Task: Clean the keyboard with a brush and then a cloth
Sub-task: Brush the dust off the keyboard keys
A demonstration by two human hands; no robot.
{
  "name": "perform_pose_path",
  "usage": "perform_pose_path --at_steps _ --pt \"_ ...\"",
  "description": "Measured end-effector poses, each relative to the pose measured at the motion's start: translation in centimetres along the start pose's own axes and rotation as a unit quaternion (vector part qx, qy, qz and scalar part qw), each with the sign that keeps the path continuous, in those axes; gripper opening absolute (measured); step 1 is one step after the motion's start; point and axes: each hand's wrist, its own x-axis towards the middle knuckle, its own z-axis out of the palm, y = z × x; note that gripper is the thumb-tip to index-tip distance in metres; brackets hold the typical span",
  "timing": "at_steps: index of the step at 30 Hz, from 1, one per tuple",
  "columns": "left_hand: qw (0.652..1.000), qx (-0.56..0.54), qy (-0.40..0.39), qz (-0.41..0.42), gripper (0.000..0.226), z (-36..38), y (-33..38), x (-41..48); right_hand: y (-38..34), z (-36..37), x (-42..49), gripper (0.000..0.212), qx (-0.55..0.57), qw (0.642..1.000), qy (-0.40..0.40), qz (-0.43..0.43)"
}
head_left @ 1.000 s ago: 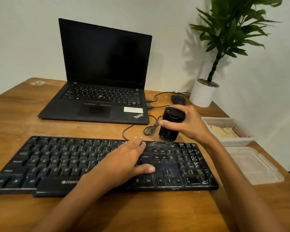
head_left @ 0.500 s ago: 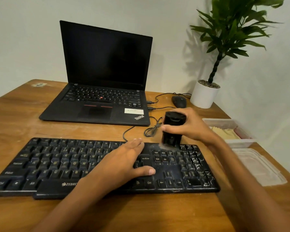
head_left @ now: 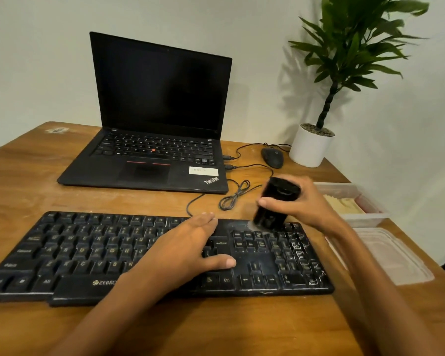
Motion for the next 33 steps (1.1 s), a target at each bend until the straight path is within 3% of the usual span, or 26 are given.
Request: perform_pose_path --at_steps 3,9,16,18,22,25,28,33 --pt "1.000 0.001 -0.001 0.000 0.090 0.0 0.0 0.0 -0.2 -1.7 0.2 0.037 -0.020 1.000 0.007 0.003" --pt "1.000 -0.013 0.015 -0.007 0.093 -0.2 0.1 0.1 -2.5 4.3 2.8 0.030 0.005 0.997 -0.041 -0.061" --pt "1.000 -0.016 0.017 -0.011 0.095 -0.1 -0.1 0.2 -1.5 -2.0 1.2 0.041 -0.085 0.991 -0.102 0.009" --pt "1.000 -0.015 0.019 -0.009 0.094 -0.2 -0.1 0.2 -1.9 -2.4 1.6 0.041 -0.092 0.992 -0.087 -0.003" --pt "1.000 -0.010 0.015 -0.012 0.092 -0.2 0.0 0.0 -2.7 1.5 2.5 0.021 -0.004 0.995 -0.093 -0.024" --pt "1.000 -0.009 0.014 -0.011 0.091 -0.2 0.0 0.0 -2.3 2.5 3.6 0.012 -0.021 0.996 -0.082 -0.022" --pt "1.000 -0.012 0.015 -0.013 0.092 -0.2 0.0 0.0 -2.0 2.6 3.8 0.014 -0.020 0.999 -0.022 -0.041" --pt "1.000 -0.010 0.018 -0.008 0.091 -0.2 0.1 0.0 -1.5 3.0 3.4 0.014 -0.006 1.000 0.003 -0.013"
